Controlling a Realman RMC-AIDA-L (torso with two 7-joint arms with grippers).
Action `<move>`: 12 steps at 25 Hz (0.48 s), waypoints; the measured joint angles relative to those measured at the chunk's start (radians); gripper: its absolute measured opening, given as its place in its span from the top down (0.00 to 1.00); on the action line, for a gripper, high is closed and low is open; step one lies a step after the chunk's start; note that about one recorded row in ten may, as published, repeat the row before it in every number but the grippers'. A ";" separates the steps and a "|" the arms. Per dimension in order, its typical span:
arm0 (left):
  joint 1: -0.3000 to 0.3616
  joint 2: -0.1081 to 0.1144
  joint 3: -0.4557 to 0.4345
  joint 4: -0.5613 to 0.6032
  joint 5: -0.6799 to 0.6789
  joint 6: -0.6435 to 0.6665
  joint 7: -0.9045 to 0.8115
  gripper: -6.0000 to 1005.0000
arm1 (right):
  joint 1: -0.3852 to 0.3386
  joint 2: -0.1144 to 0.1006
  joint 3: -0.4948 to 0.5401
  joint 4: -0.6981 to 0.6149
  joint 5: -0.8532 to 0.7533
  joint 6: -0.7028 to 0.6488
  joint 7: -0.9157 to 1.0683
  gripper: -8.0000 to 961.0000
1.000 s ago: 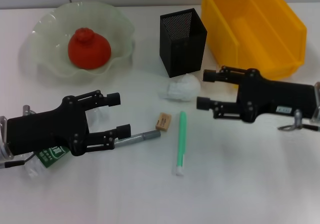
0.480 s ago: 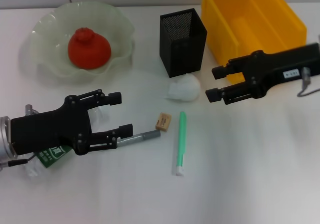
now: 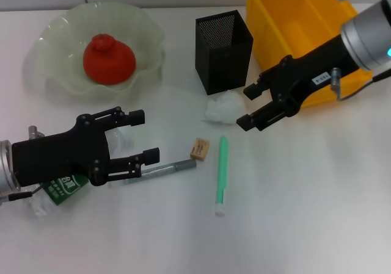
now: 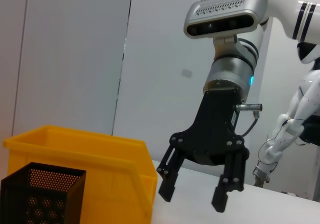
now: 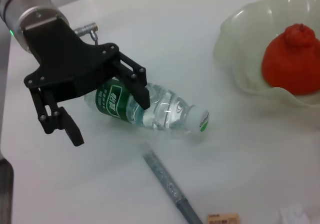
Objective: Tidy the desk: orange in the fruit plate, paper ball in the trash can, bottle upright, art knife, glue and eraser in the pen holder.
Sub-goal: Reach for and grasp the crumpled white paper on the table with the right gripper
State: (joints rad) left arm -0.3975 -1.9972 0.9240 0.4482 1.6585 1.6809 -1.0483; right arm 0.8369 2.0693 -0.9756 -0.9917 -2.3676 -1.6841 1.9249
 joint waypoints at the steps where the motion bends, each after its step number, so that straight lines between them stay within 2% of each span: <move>1: 0.000 0.000 0.000 0.000 0.000 -0.001 0.000 0.20 | 0.013 0.006 -0.015 -0.003 -0.024 0.015 0.010 0.22; 4: 0.000 0.000 -0.001 0.001 -0.001 -0.001 0.003 0.20 | 0.022 0.007 -0.066 -0.006 -0.032 0.046 0.031 0.22; 6: 0.000 0.001 -0.008 0.001 -0.001 -0.002 0.006 0.20 | 0.025 0.008 -0.175 -0.032 -0.053 0.102 0.071 0.22; 7: 0.000 0.001 -0.008 0.001 -0.001 -0.002 0.006 0.20 | 0.025 0.008 -0.175 -0.032 -0.053 0.102 0.071 0.22; 8: 0.000 0.001 -0.008 0.001 -0.001 -0.002 0.006 0.20 | 0.024 0.010 -0.233 -0.047 -0.080 0.141 0.084 0.22; 12: 0.000 0.002 -0.014 0.001 -0.001 -0.004 0.005 0.20 | 0.023 0.013 -0.300 -0.053 -0.098 0.193 0.094 0.22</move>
State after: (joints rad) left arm -0.3972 -1.9949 0.9099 0.4495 1.6574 1.6767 -1.0435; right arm 0.8599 2.0821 -1.2751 -1.0444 -2.4658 -1.4912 2.0186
